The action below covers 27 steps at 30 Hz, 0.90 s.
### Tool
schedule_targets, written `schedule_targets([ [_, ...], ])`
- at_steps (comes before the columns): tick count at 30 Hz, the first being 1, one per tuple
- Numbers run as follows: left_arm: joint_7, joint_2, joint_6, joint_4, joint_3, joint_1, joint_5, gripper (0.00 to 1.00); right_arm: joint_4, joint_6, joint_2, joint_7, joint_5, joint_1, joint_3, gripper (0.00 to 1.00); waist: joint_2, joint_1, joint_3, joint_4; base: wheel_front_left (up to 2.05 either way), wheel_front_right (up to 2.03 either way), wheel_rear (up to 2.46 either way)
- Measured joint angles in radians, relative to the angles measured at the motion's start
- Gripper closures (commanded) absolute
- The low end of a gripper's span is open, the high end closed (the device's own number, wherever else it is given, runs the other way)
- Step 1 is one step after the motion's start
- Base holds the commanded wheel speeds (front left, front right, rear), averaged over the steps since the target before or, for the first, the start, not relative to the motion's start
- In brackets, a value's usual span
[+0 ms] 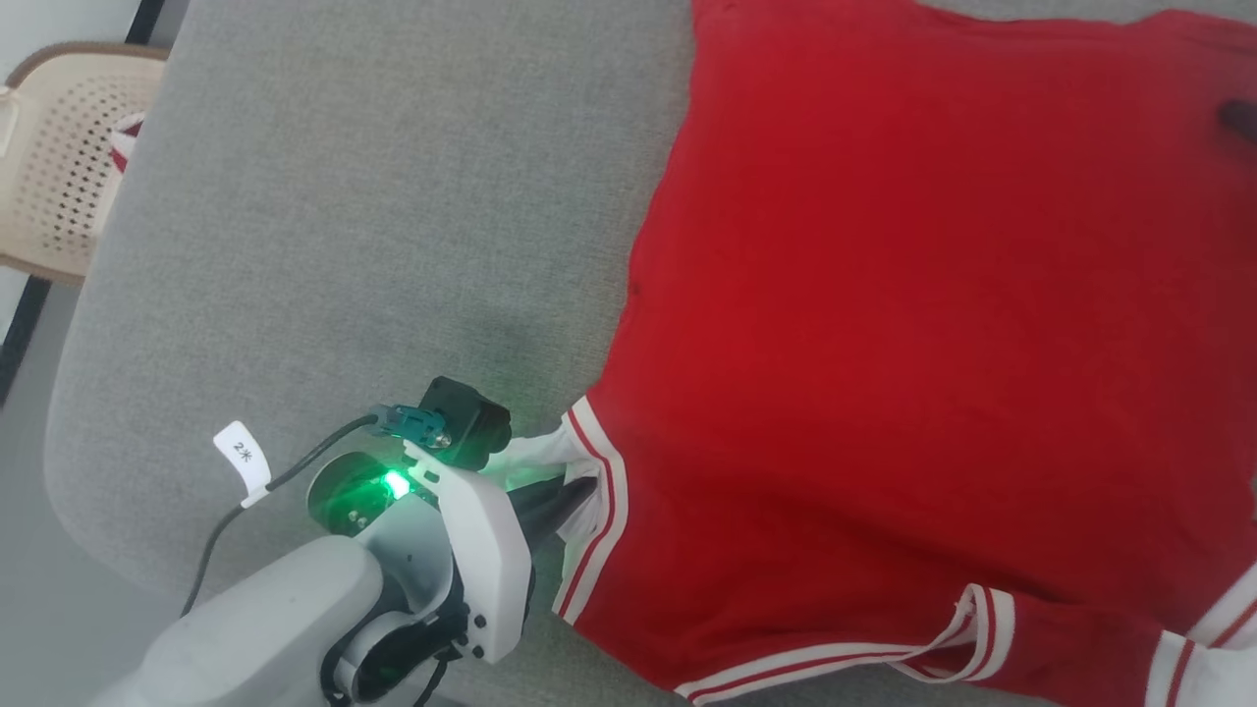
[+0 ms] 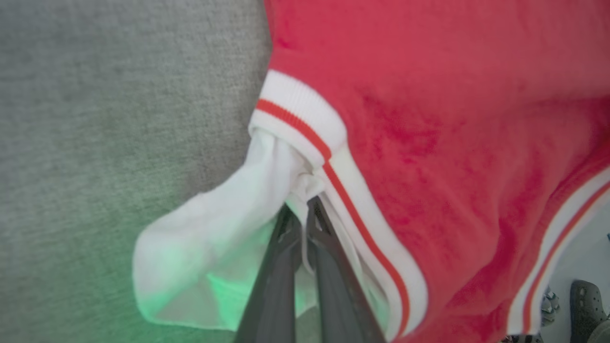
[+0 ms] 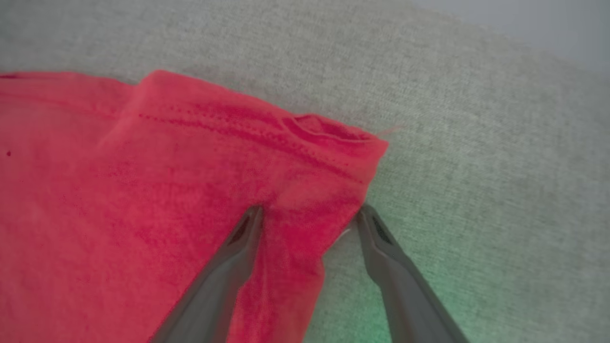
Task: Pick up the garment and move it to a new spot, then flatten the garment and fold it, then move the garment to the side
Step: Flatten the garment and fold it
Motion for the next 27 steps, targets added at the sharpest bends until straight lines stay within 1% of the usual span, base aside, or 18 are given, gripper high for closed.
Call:
schedule_targets([
  [2, -0.008, -0.010, -0.010, 0.015, 0.000, -0.004, 0.000, 1.00, 0.040, 0.000, 0.007, 0.038, 0.000, -0.026, -0.006, 0.00, 0.0000, 0.0000, 0.011, 0.012, 0.00, 0.00, 0.00],
  [3, -0.011, -0.014, -0.016, 0.021, 0.001, -0.004, -0.001, 1.00, 0.057, 0.000, 0.007, 0.055, 0.000, -0.038, -0.010, 0.54, 0.0000, 0.0000, 0.014, 0.017, 0.00, 0.00, 0.00],
  [4, -0.015, -0.018, -0.018, 0.026, 0.002, -0.004, -0.002, 1.00, 0.065, 0.000, 0.009, 0.064, 0.000, -0.046, -0.011, 1.00, 0.0000, 0.0000, 0.017, 0.019, 0.00, 0.00, 0.00],
  [7, -0.021, -0.023, -0.026, 0.040, 0.002, -0.005, -0.006, 1.00, 0.076, 0.000, 0.016, 0.072, -0.003, -0.053, -0.004, 1.00, 0.0000, -0.0001, 0.014, 0.018, 0.00, 0.00, 0.00],
  [10, -0.026, -0.024, -0.032, 0.054, 0.003, -0.005, -0.010, 1.00, 0.073, 0.000, 0.024, 0.051, -0.004, -0.044, 0.007, 1.00, 0.0000, 0.0000, 0.004, 0.009, 0.00, 0.00, 0.00],
  [15, -0.027, -0.007, -0.034, 0.076, 0.006, 0.000, -0.016, 1.00, 0.003, -0.001, 0.037, 0.040, 0.022, 0.019, 0.055, 1.00, 0.0000, 0.0000, -0.029, -0.021, 0.00, 0.00, 0.00],
  [20, -0.025, 0.028, -0.030, 0.091, 0.011, 0.012, -0.020, 1.00, -0.140, -0.001, 0.017, 0.049, 0.097, 0.130, 0.120, 1.00, 0.0000, 0.0000, -0.073, -0.068, 0.00, 0.00, 0.00],
  [24, -0.017, 0.061, -0.018, 0.094, 0.014, 0.030, -0.027, 1.00, -0.298, -0.001, -0.027, 0.062, 0.169, 0.246, 0.162, 1.00, 0.0000, 0.0000, -0.113, -0.115, 0.00, 0.00, 0.00],
  [27, -0.010, 0.087, -0.007, 0.088, 0.017, 0.047, -0.034, 1.00, -0.415, -0.001, -0.072, 0.082, 0.224, 0.341, 0.167, 1.00, 0.0000, 0.0000, -0.141, -0.153, 0.00, 0.00, 0.00],
])
